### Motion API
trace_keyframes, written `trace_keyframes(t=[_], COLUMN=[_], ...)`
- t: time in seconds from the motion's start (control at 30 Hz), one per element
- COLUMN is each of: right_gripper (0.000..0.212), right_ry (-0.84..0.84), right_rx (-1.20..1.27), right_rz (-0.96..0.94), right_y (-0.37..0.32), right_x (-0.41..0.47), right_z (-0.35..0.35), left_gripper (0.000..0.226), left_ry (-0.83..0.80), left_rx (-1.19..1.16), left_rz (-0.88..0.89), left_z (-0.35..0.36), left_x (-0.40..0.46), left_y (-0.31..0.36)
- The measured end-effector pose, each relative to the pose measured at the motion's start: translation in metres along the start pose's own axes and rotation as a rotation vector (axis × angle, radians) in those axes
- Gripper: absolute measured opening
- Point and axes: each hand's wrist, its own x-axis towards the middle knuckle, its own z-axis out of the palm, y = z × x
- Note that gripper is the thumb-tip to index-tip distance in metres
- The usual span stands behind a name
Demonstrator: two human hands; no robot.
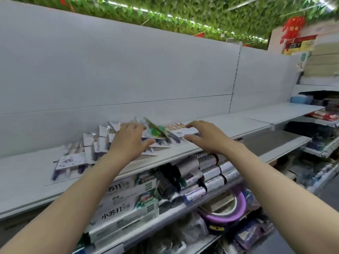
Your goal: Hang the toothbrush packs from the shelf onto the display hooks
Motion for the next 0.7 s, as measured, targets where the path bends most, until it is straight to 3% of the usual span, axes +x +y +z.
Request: trace_keyframes(t=[0.27, 0.5, 0.7], right_gripper=[0.047, 0.045, 0.061], right_ry=[-0.072, -0.226, -0.313], right_rx=[0.320, 0.442, 0.520], right_rz=[-0.136, -0.316, -0.335], right_y=[0.032, 0.044, 0.039], right_x=[0.086, 0.139, 0.161], right_z=[0.049, 0.073, 0.090], left_gripper=[0.043, 0.042, 0.027], left_ry=[0.080, 0.172, 0.439], left_rx=[0.015, 0.113, 0.027], left_rz=[-0.167, -0.382, -0.485], left_z=[0.035, 0.052, 0.063], left_x=[0.041, 0.051, 0.043], left_y=[0.014, 0.034, 0.042])
